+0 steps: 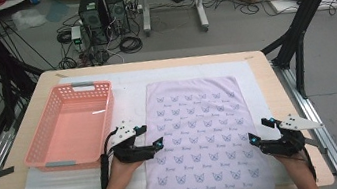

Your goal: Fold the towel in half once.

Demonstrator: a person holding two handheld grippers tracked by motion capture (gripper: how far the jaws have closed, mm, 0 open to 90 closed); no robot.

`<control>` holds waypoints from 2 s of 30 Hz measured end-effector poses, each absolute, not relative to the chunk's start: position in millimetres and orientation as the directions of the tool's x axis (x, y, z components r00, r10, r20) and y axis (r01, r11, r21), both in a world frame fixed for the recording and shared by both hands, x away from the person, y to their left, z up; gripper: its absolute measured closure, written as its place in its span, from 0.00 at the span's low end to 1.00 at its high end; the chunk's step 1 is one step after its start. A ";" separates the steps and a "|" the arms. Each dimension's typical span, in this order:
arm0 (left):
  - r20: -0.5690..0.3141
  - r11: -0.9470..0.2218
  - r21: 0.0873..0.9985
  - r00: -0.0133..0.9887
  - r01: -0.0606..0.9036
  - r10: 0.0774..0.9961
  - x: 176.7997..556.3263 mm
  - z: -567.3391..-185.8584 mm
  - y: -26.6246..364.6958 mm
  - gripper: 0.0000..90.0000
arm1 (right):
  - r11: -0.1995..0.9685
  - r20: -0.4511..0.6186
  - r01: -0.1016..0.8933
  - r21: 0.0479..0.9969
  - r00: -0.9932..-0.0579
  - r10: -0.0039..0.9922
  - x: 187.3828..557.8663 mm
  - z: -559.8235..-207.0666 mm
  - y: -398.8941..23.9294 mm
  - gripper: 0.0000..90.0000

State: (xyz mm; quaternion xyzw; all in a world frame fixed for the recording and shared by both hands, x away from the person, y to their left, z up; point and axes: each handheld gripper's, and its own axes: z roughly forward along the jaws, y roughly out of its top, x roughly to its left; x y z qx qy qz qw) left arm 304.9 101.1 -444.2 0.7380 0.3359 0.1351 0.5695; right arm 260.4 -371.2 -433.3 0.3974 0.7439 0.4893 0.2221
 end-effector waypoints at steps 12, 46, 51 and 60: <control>-0.209 -0.115 0.920 0.717 0.375 0.665 310.9 -442.6 102.1 0.24 | 0.210 0.068 0.388 0.898 -0.591 0.804 264.7 -436.2 -370.9 0.22; -0.212 -0.136 0.829 0.529 0.543 0.822 420.1 -441.7 81.8 0.37 | 0.213 0.132 0.587 0.781 -0.489 0.862 368.1 -433.4 -371.0 0.34; -0.185 -0.148 0.807 0.482 0.572 0.856 425.5 -449.7 82.3 0.38 | 0.206 0.128 0.620 0.757 -0.450 0.884 385.4 -435.9 -367.3 0.35; -0.032 -0.302 0.775 0.512 0.555 0.858 427.1 -448.8 71.7 0.50 | 0.241 0.059 0.651 0.720 -0.403 0.913 398.6 -444.1 -357.7 0.48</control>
